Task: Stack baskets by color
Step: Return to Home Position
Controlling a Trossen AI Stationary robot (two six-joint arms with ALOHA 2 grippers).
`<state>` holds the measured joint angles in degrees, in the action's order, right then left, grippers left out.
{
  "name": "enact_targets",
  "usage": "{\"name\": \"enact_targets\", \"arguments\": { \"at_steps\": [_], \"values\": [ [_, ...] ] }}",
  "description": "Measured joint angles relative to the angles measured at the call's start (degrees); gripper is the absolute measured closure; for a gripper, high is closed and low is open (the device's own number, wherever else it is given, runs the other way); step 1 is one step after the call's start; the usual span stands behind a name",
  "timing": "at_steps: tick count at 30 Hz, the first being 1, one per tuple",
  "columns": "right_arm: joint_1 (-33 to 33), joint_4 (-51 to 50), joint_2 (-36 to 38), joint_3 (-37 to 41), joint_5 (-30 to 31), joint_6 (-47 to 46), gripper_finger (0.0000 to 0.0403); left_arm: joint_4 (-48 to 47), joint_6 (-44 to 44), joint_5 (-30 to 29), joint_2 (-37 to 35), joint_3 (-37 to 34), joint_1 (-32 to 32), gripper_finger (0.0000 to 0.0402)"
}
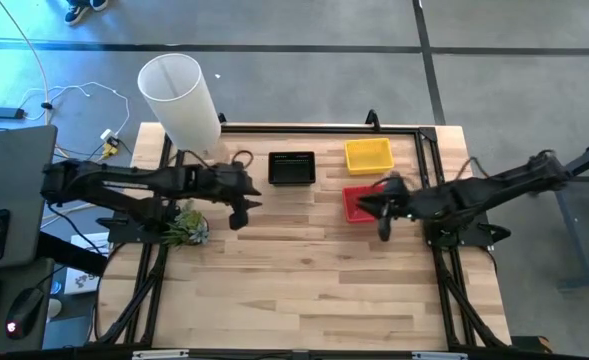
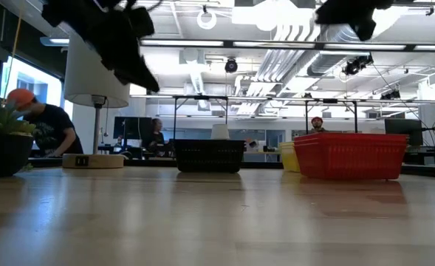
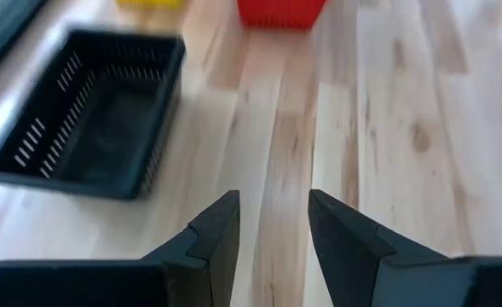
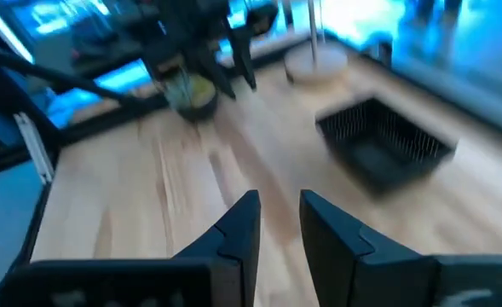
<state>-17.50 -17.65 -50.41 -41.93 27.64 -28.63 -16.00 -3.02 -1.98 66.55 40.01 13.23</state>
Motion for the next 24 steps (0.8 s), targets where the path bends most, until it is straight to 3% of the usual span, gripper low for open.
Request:
{"name": "enact_targets", "arguments": {
  "at_steps": [9, 16, 24],
  "values": [
    [0.0, 0.2, 10.7, 0.0, 1.8, 16.1, 0.0328, 0.6, 2.3, -0.2, -14.2, -1.9, 0.0, 0.0273],
    [-0.2, -3.8, 10.6, 1.6, 1.2, 17.1, 0.0327, 10.5, -1.1, 0.1, -28.1, -15.7, 0.0, 0.0273],
    [-0.2, 8.7, 11.9, 13.0, -0.8, 17.1, 0.0328, 16.3, -4.9, 0.4, -42.1, -28.3, 0.0, 0.0273]
  ]
}}
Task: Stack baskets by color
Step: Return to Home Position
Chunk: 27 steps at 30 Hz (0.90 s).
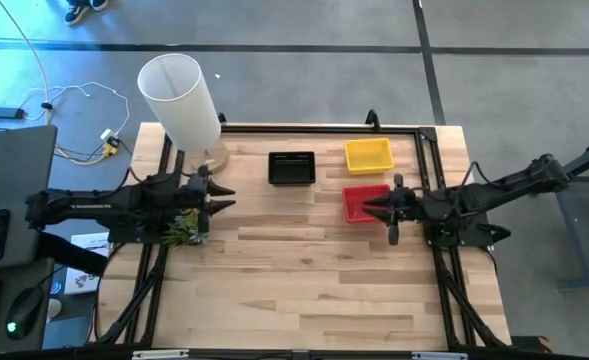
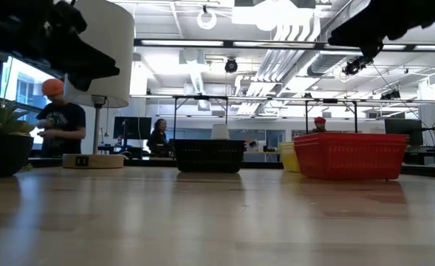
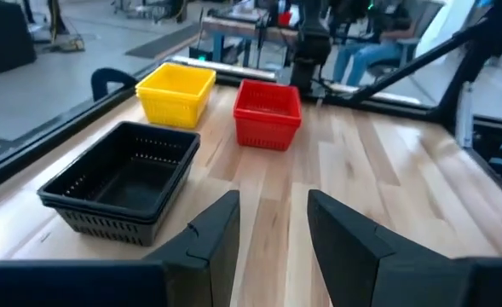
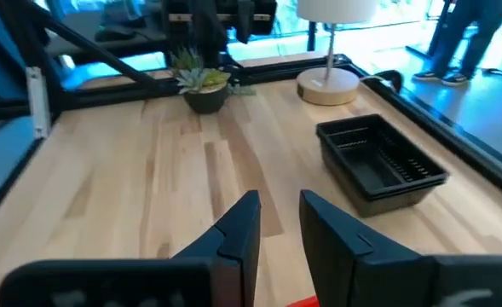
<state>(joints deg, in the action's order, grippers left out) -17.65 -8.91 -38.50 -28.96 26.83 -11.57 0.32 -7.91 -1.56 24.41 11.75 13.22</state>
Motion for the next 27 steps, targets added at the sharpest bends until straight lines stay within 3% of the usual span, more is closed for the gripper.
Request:
{"name": "enact_targets", "arguments": {
  "at_steps": [7, 15, 21, 27],
  "values": [
    [0.0, 8.3, 4.4, 7.5, -1.9, -0.3, 0.0327, 0.4, 0.1, 4.7, -8.3, -4.7, 0.0, 0.0273],
    [0.0, 6.0, 14.8, 8.2, -1.8, 5.1, 0.0327, 0.8, 1.0, 6.3, -13.9, -9.5, 0.0, 0.0273],
    [0.0, -1.1, 25.7, 8.2, -1.9, 6.2, 0.0327, 1.5, 2.2, 6.3, -15.5, -11.1, 0.0, 0.0273],
    [0.0, 0.7, 31.7, 12.0, -7.4, 4.5, 0.0327, 1.2, 5.6, 6.3, -15.5, -11.1, 0.0, 0.0273]
  ]
}}
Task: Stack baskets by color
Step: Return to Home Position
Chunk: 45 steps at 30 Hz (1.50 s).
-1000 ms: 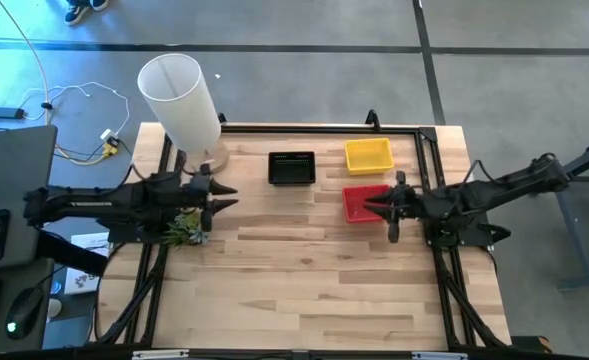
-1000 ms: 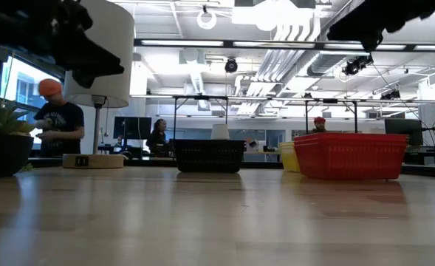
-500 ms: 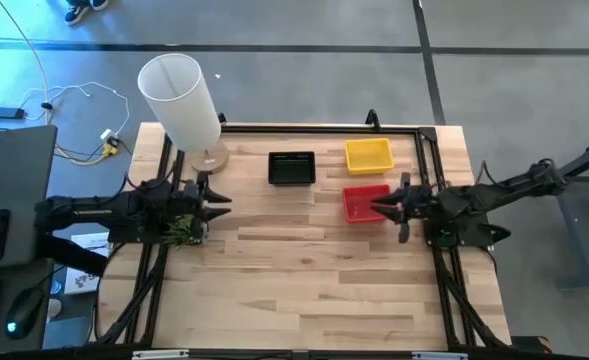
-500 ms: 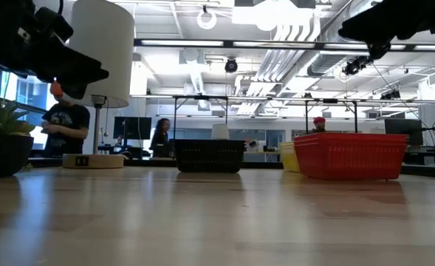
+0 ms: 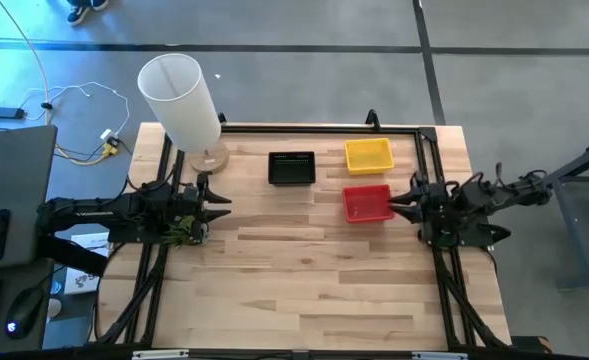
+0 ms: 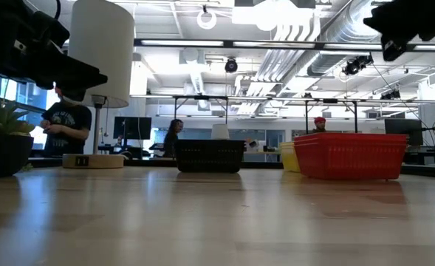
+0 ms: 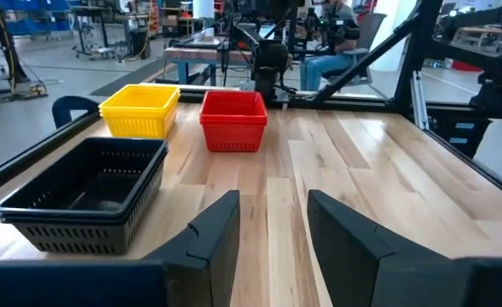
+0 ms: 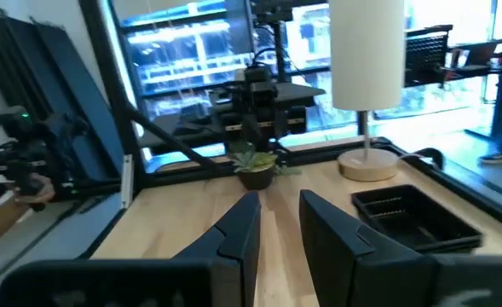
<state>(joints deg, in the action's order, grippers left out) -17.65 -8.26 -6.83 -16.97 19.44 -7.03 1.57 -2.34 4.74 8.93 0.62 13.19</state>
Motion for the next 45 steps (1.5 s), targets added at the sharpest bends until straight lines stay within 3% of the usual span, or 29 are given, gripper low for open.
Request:
{"name": "enact_targets", "arguments": {
  "at_steps": [6, 12, 27, 38, 45],
  "values": [
    [0.0, 7.4, 4.3, 9.5, -0.6, -0.7, 0.0327, -0.3, -0.8, -1.5, 0.1, 0.0, 0.0, 0.0273],
    [0.0, 9.3, 6.7, 13.6, -1.4, -2.0, 0.0327, -0.4, -1.5, -2.4, 0.1, 0.0, 0.0, 0.0273],
    [0.0, 5.1, 6.5, 14.2, -0.6, -4.5, 0.0327, -0.4, -1.5, -2.4, 0.2, 0.1, 0.0, 0.0273],
    [0.0, 5.0, 6.5, 14.2, 0.0, 1.5, 0.0327, -0.4, -1.5, -2.4, 0.2, 0.1, 0.0, 0.0273],
    [0.0, 4.9, 6.5, 14.2, 0.0, 0.4, 0.0327, -0.4, -1.5, -2.4, 0.2, 0.1, 0.0, 0.0273]
  ]
}}
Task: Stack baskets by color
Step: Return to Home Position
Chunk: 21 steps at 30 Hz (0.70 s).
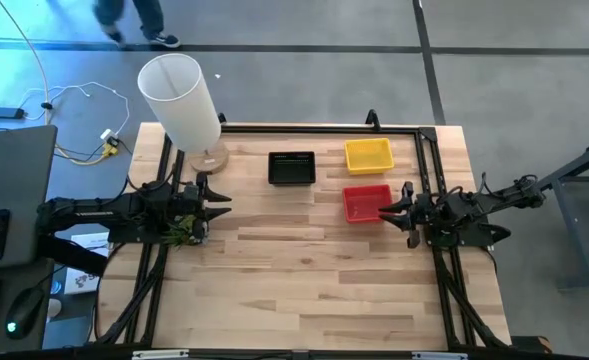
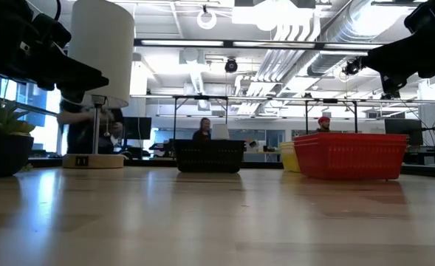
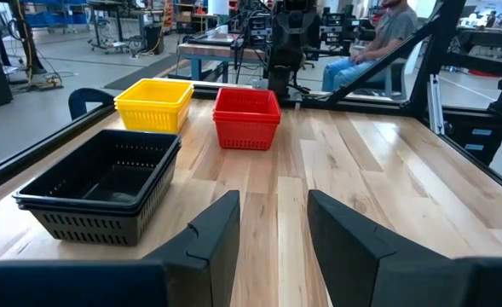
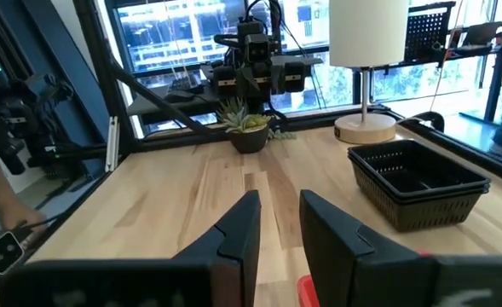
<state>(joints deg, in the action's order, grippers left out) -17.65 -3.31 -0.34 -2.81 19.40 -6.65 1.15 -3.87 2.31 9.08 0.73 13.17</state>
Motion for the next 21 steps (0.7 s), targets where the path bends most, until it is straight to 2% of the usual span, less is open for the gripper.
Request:
{"name": "enact_targets", "arguments": {
  "at_steps": [21],
  "values": [
    [0.0, -0.1, 0.0, 0.0, -0.1, -0.8, 0.0327, 0.0, 0.0, 0.0, 0.0, 0.0, 0.0, 0.0273]
  ]
}}
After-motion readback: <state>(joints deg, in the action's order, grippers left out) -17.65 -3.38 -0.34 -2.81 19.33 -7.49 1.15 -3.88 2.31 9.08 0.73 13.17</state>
